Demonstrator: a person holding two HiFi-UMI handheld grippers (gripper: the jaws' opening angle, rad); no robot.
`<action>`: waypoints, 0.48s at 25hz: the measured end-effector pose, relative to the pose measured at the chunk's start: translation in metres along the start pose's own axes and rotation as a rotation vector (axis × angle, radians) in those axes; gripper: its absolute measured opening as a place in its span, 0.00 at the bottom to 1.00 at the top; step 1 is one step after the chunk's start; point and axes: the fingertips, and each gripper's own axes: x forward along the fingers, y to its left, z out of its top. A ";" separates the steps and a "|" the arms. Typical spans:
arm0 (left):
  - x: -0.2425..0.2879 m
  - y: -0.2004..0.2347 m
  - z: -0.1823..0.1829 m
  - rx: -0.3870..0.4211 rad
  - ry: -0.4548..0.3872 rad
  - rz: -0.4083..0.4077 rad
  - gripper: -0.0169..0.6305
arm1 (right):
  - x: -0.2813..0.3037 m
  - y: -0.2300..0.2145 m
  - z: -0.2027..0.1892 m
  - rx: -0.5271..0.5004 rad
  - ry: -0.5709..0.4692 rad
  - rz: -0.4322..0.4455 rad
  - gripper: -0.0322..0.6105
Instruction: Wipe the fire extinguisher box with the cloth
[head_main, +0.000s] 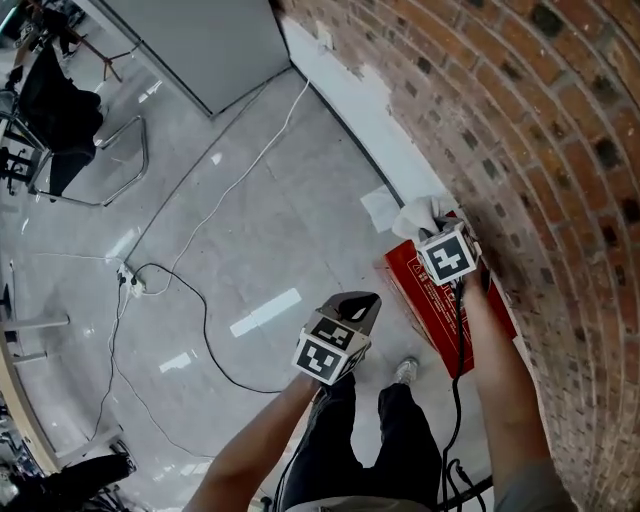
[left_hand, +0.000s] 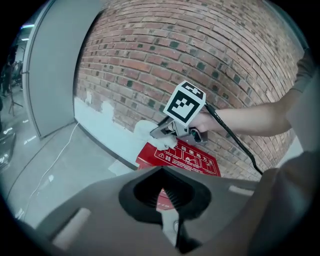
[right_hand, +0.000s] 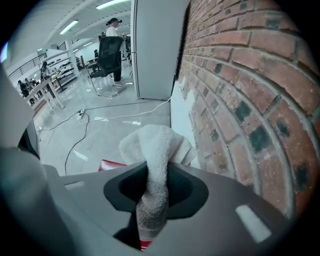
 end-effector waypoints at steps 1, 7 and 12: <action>-0.003 0.006 -0.002 -0.004 0.003 -0.003 0.03 | 0.001 0.009 0.002 0.000 -0.001 0.007 0.23; -0.011 0.015 -0.008 -0.005 0.012 -0.050 0.03 | -0.001 0.067 -0.012 -0.039 0.040 0.056 0.23; 0.002 -0.004 -0.019 0.030 0.050 -0.131 0.03 | -0.024 0.085 -0.052 0.032 0.040 0.057 0.23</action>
